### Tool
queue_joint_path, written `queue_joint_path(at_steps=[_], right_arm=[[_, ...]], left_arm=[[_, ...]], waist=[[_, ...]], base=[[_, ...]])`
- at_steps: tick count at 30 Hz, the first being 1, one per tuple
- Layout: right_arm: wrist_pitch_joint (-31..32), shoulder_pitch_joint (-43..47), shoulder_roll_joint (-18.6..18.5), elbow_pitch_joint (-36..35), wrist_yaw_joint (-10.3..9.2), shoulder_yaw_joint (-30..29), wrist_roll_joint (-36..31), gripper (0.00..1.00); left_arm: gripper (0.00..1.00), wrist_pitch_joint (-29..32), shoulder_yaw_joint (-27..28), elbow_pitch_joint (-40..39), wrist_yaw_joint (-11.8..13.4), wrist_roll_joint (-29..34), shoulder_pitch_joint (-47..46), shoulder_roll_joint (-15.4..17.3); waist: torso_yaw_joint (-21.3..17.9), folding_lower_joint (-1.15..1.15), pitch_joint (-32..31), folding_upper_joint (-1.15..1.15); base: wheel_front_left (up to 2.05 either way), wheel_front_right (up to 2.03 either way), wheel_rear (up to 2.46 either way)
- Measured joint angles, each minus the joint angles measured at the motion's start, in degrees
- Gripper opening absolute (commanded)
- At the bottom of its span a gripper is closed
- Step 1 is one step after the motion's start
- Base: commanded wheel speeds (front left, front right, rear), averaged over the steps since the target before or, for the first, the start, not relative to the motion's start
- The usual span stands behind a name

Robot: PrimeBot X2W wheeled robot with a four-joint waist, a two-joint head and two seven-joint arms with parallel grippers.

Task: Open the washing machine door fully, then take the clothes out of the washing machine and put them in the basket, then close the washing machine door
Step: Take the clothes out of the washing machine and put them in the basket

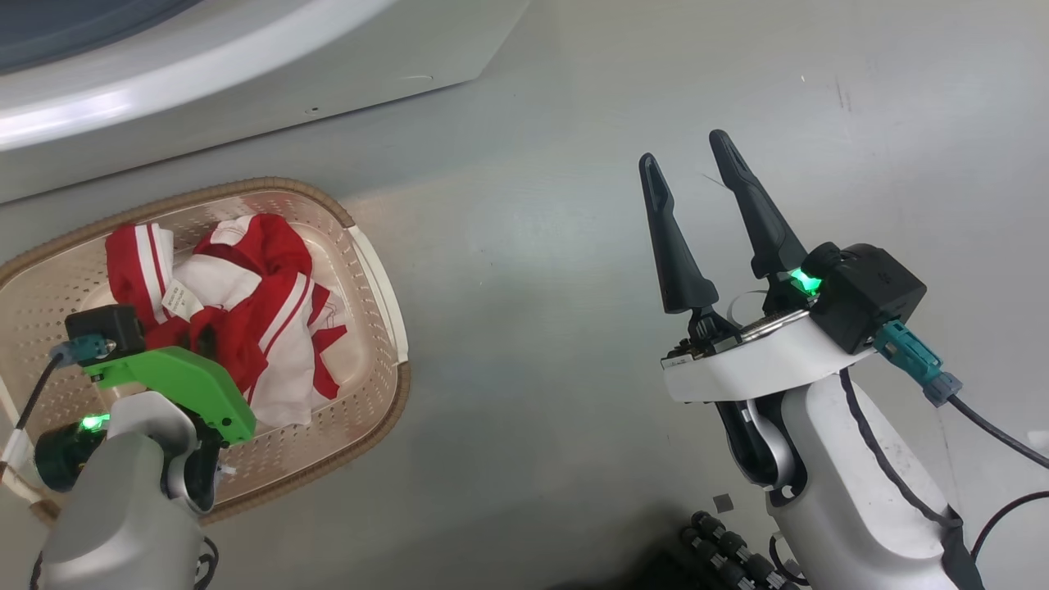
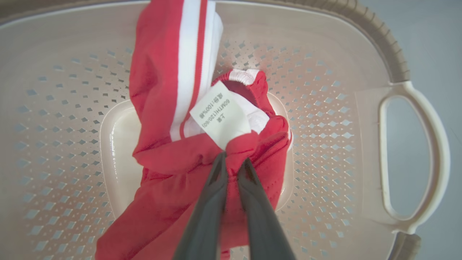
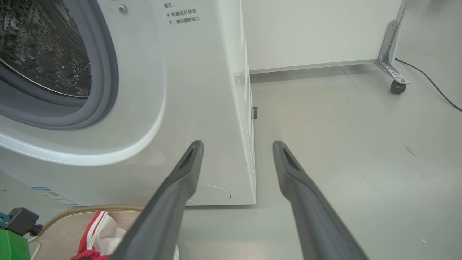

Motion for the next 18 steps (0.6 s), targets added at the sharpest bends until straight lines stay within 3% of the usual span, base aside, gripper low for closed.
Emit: queue_joint_path(at_steps=[1, 2, 18], right_arm=[[0.0, 0.0, 0.0, 0.11, -0.01, -0.1, 0.0, 1.0], [0.0, -0.01, 0.0, 0.22, -0.04, -0.2, 0.0, 1.0], [0.0, 0.22, -0.01, 4.43, -0.05, -2.64, -1.33, 1.0]], left_arm=[[0.87, -0.07, 0.26, 0.4, -0.25, -0.59, -0.23, -0.4], [1.0, -0.07, 0.65, 0.92, -0.89, -1.46, -0.49, -1.0], [1.0, -10.11, -0.76, 4.33, -4.13, -0.09, -1.08, -3.19]], waist=[[0.06, 0.0, -0.17, 0.0], [0.13, 0.0, -0.36, 0.0], [2.62, 0.0, -6.69, 0.0]], base=[[0.0, 0.0, 0.0], [0.0, 0.0, 0.0], [0.0, 0.0, 0.0]])
